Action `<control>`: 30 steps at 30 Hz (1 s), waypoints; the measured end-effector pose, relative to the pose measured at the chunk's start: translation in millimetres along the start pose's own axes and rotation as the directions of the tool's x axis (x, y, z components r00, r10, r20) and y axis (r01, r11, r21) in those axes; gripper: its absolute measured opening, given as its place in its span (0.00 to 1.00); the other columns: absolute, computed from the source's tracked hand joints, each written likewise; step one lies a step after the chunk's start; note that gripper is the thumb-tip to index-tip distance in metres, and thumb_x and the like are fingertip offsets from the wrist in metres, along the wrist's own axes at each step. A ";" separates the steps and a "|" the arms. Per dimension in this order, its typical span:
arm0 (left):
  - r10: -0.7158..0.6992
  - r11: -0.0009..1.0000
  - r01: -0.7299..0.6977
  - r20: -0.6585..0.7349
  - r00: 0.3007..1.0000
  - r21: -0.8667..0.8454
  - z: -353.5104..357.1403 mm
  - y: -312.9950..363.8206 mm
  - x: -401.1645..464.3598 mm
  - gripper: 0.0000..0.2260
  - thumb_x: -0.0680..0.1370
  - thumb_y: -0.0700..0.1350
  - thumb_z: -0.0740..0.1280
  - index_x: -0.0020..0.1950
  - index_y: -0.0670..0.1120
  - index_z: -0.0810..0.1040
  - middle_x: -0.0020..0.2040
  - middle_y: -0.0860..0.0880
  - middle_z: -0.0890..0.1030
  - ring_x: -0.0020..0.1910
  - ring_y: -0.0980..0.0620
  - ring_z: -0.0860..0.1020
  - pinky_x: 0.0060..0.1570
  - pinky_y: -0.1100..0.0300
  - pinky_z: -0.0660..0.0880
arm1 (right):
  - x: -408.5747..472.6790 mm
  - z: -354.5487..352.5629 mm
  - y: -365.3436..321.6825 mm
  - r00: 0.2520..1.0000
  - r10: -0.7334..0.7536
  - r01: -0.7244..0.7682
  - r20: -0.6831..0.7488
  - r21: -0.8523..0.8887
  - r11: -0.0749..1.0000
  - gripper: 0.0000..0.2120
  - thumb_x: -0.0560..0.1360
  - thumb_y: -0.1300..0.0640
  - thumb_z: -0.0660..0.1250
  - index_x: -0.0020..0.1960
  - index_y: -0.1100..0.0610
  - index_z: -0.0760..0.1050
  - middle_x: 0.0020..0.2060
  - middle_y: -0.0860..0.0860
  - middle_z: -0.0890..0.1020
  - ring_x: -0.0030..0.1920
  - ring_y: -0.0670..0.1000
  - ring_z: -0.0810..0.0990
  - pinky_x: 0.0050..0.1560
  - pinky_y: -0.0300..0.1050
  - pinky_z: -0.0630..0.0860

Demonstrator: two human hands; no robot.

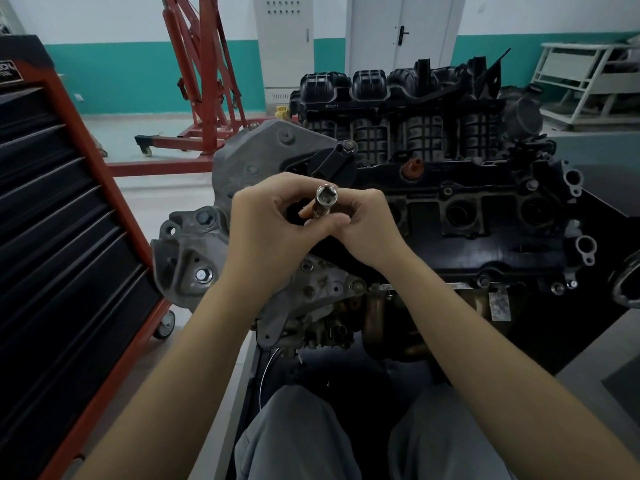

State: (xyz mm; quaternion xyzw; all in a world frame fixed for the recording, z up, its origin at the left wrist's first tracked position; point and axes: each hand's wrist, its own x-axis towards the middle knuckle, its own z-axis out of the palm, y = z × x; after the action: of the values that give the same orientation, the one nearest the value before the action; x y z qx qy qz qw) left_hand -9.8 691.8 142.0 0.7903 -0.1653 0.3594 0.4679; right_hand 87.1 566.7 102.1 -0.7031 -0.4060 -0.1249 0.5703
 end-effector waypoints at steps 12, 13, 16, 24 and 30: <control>-0.014 0.998 0.012 -0.032 0.999 -0.055 4.3 -4.3 -1.3 0.14 0.67 0.33 0.77 0.49 0.46 0.82 0.44 0.52 0.84 0.44 0.55 0.83 0.49 0.61 0.79 | -0.3 1.7 0.8 1.000 -0.019 0.019 -0.019 -0.011 1.000 0.09 0.70 0.65 0.72 0.48 0.54 0.81 0.41 0.48 0.85 0.45 0.47 0.84 0.50 0.47 0.80; 0.000 1.000 0.000 -0.076 0.997 -0.002 5.9 -4.4 -1.8 0.13 0.67 0.34 0.77 0.47 0.47 0.82 0.43 0.53 0.83 0.44 0.56 0.83 0.48 0.63 0.79 | 0.0 1.9 1.4 1.000 -0.018 0.018 -0.020 -0.014 1.000 0.08 0.70 0.65 0.73 0.48 0.55 0.82 0.41 0.50 0.85 0.45 0.48 0.84 0.50 0.48 0.80; -0.007 1.000 0.005 -0.122 0.992 -0.015 9.3 -2.9 -2.8 0.14 0.68 0.33 0.76 0.49 0.47 0.82 0.42 0.55 0.83 0.43 0.58 0.83 0.47 0.65 0.78 | 0.0 1.7 -0.9 0.999 -0.034 0.034 0.017 0.014 0.999 0.11 0.72 0.64 0.72 0.53 0.56 0.81 0.45 0.46 0.84 0.49 0.45 0.83 0.53 0.42 0.79; 0.002 0.999 -0.005 -0.088 0.996 -0.040 9.1 -4.2 -2.5 0.13 0.67 0.33 0.77 0.48 0.44 0.83 0.42 0.50 0.84 0.43 0.55 0.83 0.47 0.62 0.79 | -0.2 1.9 0.7 1.000 -0.005 0.005 -0.018 0.017 1.000 0.10 0.71 0.66 0.72 0.48 0.54 0.82 0.40 0.47 0.84 0.44 0.46 0.84 0.49 0.44 0.80; -0.034 0.977 0.022 -0.051 0.998 -0.212 7.0 -5.8 -2.8 0.15 0.70 0.30 0.73 0.53 0.44 0.81 0.45 0.53 0.84 0.46 0.55 0.84 0.50 0.62 0.79 | -1.0 0.8 -4.4 0.998 -0.034 0.032 0.054 0.041 0.999 0.13 0.73 0.64 0.69 0.55 0.51 0.78 0.44 0.38 0.83 0.50 0.40 0.82 0.52 0.35 0.76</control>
State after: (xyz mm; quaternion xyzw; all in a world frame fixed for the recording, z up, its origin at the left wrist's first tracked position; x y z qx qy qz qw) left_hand -5.3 688.5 134.3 0.7282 -0.1789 0.3544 0.5587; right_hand 83.1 567.1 104.3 -0.6878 -0.4356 -0.1068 0.5707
